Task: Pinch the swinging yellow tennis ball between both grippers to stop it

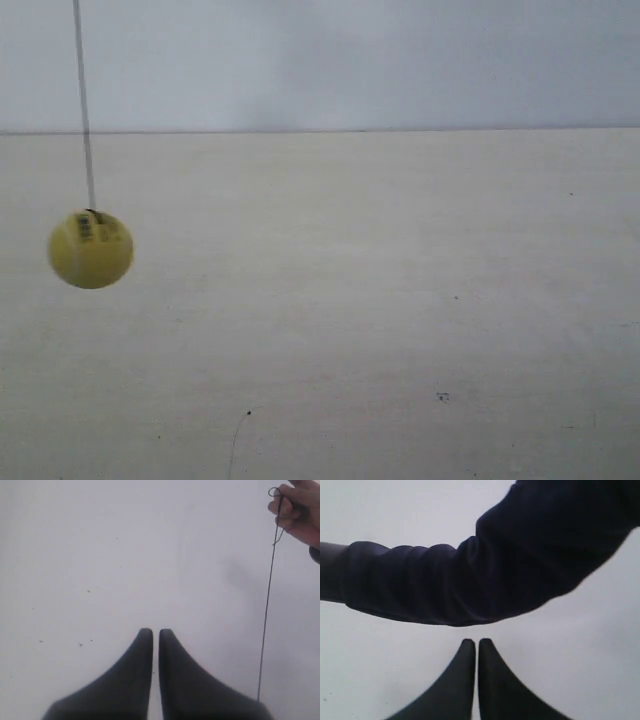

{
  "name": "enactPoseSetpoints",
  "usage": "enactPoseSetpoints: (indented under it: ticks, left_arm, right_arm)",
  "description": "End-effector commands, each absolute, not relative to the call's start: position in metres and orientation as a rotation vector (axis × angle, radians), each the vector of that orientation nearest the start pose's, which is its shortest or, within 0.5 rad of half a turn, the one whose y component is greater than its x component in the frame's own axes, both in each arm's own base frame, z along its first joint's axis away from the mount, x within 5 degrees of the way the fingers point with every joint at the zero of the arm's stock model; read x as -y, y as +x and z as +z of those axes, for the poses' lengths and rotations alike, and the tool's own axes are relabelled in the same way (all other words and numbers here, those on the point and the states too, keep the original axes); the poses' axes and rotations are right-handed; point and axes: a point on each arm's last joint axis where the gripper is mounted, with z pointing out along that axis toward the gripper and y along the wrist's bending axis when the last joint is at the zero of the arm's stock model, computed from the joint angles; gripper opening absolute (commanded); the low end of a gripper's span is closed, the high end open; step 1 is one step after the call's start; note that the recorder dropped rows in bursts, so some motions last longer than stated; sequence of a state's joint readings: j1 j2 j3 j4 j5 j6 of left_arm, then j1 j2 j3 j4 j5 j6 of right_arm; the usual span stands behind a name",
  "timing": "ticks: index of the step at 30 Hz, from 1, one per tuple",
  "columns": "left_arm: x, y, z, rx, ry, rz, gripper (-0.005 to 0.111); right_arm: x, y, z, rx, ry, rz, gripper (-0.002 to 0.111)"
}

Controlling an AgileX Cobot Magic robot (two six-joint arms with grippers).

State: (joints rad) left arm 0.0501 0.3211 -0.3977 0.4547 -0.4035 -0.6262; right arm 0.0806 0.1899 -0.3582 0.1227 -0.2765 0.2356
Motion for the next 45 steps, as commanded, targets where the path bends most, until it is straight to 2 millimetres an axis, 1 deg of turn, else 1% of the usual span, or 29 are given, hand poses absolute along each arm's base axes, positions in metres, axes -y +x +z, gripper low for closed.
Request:
enactPoseSetpoints:
  ticks: [1,3,6,9,12,14,17,21,23,26,33,36,40,45]
  left_arm:
    - [0.018,0.1,0.374,-1.211,0.12,-0.209,0.005]
    - [0.018,0.116,0.373,-1.303,0.156,-0.187,0.005]
    - [0.021,0.139,0.364,-1.418,0.214,-0.182,0.005]
    - [0.024,0.157,0.355,-1.49,0.279,-0.198,0.005]
    - [0.027,0.172,0.344,-1.541,0.337,-0.217,0.005]
    - [0.027,0.181,0.336,-1.584,0.365,-0.207,0.005]
    - [0.025,0.194,0.323,-1.659,0.369,-0.18,0.005]
    - [0.016,0.209,0.307,-1.766,0.306,-0.103,0.005]
    - [0.016,0.215,0.299,-1.8,0.322,-0.103,0.005]
    - [0.02,0.222,0.288,-1.835,0.416,-0.122,0.005]
    - [0.018,0.244,0.251,-1.978,0.486,-0.104,0.005]
    - [0.018,0.252,0.237,-2.025,0.514,-0.104,0.005]
    - [0.018,0.257,0.23,-2.029,0.517,-0.112,0.005]
    - [0.022,0.257,0.232,-1.991,0.546,-0.152,0.005]
  right_arm:
    - [-0.008,0.082,0.362,-1.206,0.1,0.315,0.0]
    - [-0.01,0.101,0.359,-1.308,0.081,0.285,0.0]
    - [-0.013,0.128,0.345,-1.431,0.052,0.247,0.0]
    - [-0.017,0.158,0.327,-1.551,0.0,0.205,0.0]
    - [-0.022,0.182,0.308,-1.643,-0.08,0.165,0.0]
    - [-0.027,0.194,0.296,-1.697,-0.149,0.15,0.0]
    - [-0.04,0.207,0.277,-1.766,-0.316,0.127,0.0]
    - [-0.057,0.215,0.263,-1.787,-0.467,0.154,0.0]
    - [-0.063,0.216,0.26,-1.777,-0.519,0.167,0.0]
    - [-0.067,0.214,0.259,-1.766,-0.576,0.16,0.0]
    - [-0.068,0.213,0.259,-1.748,-0.643,0.14,0.0]
    - [-0.073,0.216,0.257,-1.714,-0.671,0.178,0.0]
    - [-0.081,0.224,0.244,-1.711,-0.727,0.233,0.0]
    - [-0.088,0.235,0.224,-1.721,-0.798,0.273,0.0]
